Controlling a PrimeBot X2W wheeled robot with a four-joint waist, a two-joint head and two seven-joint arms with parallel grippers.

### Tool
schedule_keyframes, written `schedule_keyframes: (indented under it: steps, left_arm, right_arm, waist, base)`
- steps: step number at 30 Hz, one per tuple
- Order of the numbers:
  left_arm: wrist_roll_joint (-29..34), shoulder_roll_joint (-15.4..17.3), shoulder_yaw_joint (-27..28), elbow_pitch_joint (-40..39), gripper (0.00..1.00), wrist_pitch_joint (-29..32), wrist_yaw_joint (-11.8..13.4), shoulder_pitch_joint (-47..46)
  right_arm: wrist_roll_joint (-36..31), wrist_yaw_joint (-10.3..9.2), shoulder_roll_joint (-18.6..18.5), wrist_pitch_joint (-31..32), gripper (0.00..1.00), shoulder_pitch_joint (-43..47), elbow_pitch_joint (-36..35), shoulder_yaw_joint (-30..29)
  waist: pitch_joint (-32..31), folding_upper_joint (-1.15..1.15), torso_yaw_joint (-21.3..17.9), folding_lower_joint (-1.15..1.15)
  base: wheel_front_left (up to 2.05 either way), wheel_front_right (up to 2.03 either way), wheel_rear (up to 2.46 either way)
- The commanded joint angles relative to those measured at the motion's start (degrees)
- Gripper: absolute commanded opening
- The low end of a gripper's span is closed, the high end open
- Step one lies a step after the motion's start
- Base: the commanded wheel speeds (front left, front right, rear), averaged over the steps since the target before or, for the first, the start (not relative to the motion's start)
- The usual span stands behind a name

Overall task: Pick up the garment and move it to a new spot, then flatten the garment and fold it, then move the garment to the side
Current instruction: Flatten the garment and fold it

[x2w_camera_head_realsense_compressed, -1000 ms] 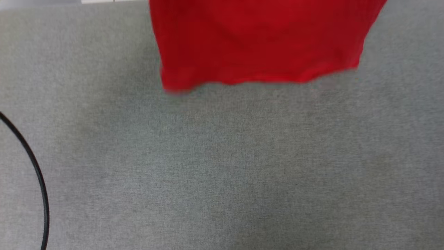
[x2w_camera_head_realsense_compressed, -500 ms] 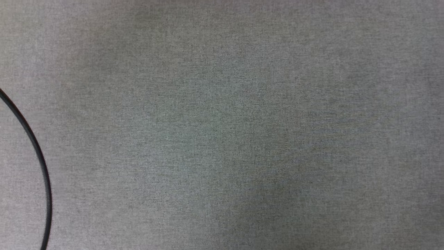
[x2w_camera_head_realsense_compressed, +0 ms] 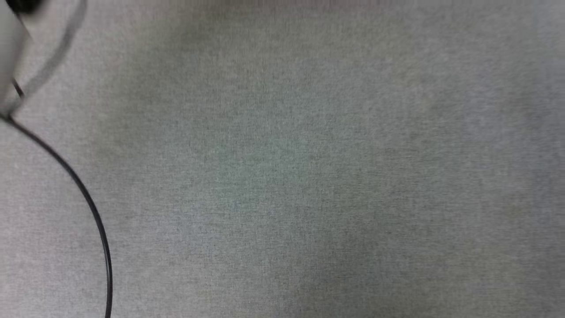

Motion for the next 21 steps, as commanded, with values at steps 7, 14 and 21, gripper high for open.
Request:
schedule_keyframes:
  steps: [7,14,21]
  left_arm:
    - [-5.4,5.5,-0.5,-4.9,0.00,-2.1,2.2,19.9]
    - [-10.1,10.0,0.0,-12.4,0.00,-3.4,6.8,36.9]
    - [-14.5,15.3,0.1,-22.9,0.00,-3.9,14.2,55.1]
  right_arm:
    - [8.4,-0.05,-2.4,-3.0,0.00,15.5,-6.0,8.1]
    - [14.3,-0.05,-5.6,-4.9,0.00,27.7,-11.2,11.7]
    - [18.2,-0.05,-10.2,-5.8,0.00,41.2,-15.1,14.0]
  waist:
    - [-7.0,0.00,-1.7,0.00]
    - [-11.8,0.00,-2.4,0.00]
    - [-16.6,0.00,-3.1,0.00]
  base:
    - [0.00,0.00,0.00]
    - [0.00,0.00,0.00]
    - [0.00,0.00,0.00]
